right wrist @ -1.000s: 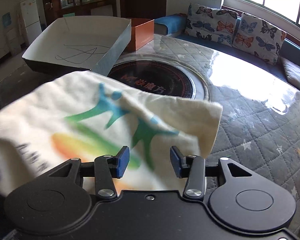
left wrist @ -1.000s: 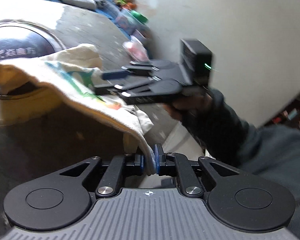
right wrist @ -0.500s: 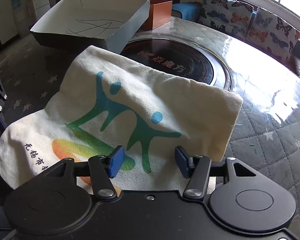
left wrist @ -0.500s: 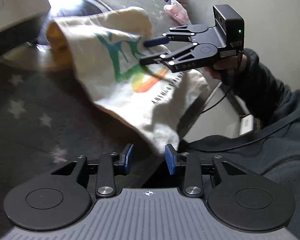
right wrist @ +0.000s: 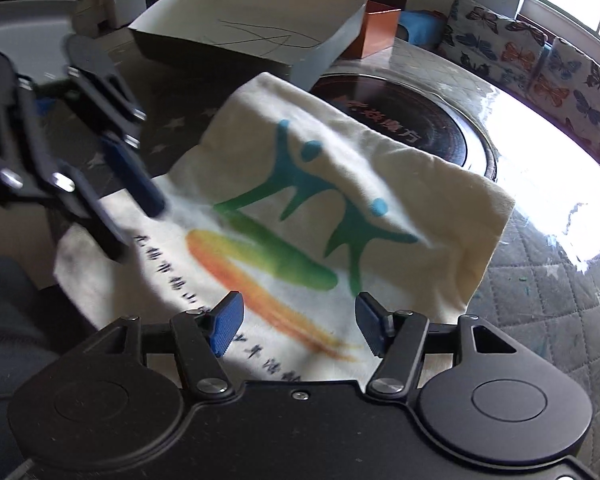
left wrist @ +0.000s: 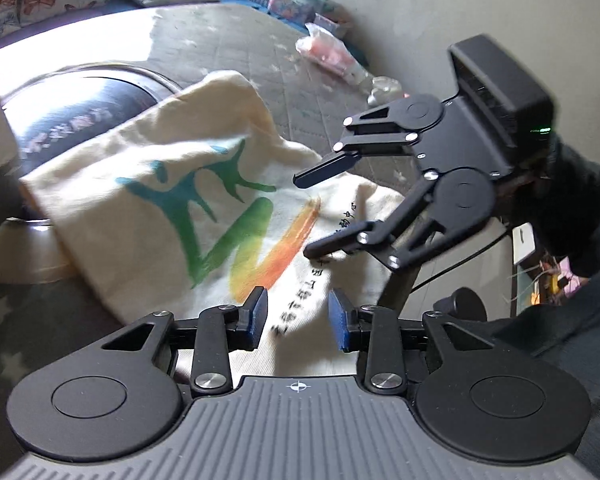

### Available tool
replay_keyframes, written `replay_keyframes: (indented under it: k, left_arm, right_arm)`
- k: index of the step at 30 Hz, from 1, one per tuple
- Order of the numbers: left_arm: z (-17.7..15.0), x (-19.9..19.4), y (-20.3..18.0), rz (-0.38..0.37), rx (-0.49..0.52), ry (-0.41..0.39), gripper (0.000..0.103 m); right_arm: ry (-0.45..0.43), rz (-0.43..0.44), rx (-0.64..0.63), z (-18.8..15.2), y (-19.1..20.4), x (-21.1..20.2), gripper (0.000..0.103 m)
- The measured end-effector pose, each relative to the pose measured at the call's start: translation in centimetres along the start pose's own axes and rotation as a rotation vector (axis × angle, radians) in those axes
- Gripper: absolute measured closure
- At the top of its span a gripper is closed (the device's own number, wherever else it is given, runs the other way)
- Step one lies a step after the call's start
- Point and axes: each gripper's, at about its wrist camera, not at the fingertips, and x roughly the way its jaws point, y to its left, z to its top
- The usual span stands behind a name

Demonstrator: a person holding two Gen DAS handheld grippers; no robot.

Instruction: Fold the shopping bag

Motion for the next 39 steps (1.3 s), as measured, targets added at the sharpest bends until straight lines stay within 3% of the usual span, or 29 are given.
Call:
replay_keyframes:
  k: [4,9,18,26,31,34,39]
  left_arm:
    - [-0.6,2.1,-0.4,0.05,0.048,0.069,0.072]
    - [-0.7,1.8,-0.4,0.046,0.072,0.06,0.072]
    - [0.7,2.2,0.9,0.08,0.031,0.03,0.072]
    - [0.6,2.1,0.9,0.073,0.034,0.011,0.073]
    - [0.5,1.9,1.0,0.06,0.02,0.006,0.073]
    - [0.5,1.8,0.8,0.06,0.023,0.003,0.072]
    - [0.4,1.7,1.1,0.048,0.004,0.001,0.072]
  right_arm:
    - [0.038,0.011,0.009,-1.0,0.0,0.2,0.037]
    - [0.056,0.028,-0.002,-1.4,-0.1,0.0,0.034]
    - [-0.061,-0.049,0.069,1.8,-3.0,1.3,0.034]
    - [-0.014,-0.052,0.107,3.7,-5.2,4.9,0.034]
    - [-0.08,-0.089,0.108,5.2,-6.3,3.5,0.034]
    - [-0.122,-0.162,0.129,6.4,-8.1,3.4,0.034]
    - [-0.132,-0.192,0.215,7.7,-11.4,4.9,0.034]
